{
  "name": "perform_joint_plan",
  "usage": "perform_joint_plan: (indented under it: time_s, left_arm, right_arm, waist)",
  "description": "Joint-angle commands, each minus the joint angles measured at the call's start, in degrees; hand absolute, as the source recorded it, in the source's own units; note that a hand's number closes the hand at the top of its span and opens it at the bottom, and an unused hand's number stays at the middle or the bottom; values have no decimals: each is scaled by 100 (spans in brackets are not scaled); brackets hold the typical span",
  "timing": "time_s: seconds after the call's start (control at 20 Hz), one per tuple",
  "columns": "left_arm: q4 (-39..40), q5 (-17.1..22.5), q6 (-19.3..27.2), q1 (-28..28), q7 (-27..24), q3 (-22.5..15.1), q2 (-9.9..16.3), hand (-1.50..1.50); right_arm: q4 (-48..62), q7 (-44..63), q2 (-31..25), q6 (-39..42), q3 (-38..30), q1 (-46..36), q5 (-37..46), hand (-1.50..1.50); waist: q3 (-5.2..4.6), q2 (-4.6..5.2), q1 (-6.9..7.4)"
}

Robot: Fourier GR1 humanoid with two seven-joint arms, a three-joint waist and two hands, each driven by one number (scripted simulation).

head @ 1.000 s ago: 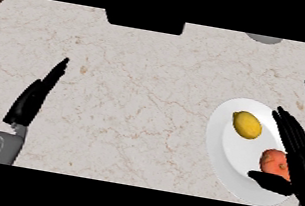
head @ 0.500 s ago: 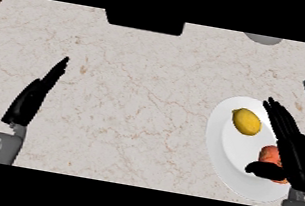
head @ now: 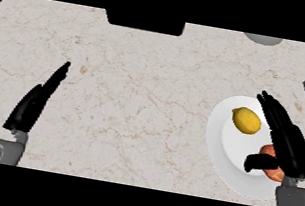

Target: Pick the lemon from the plate and place it in the cardboard box

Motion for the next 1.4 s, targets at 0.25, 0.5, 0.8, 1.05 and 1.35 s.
perform_joint_plan:
  time_s: [0.25,0.5,0.8,1.05,1.35]
  left_arm:
    - [603,14,-88,-263,-338,220,33,0]
    - [423,-99,25,-105,-318,129,-64,0]
    - [422,-150,30,-194,-291,90,-142,0]
    - [67,23,-231,-257,117,247,24,0]
    - [216,-123,17,-205,96,129,-192,0]
  right_arm:
    - [590,-9,279,-919,152,-363,659,150]
    - [910,-357,492,-1850,28,-455,803,150]
    - [605,-443,597,-2214,-76,-227,779,150]
    - [29,47,548,-1845,68,-185,1177,150]
    - [-461,988,-103,943,988,-245,2265,150]
  waist:
    - [83,64,7]
    - [87,64,36]
    - [85,56,-2]
    - [82,45,3]
    - [54,23,-42]
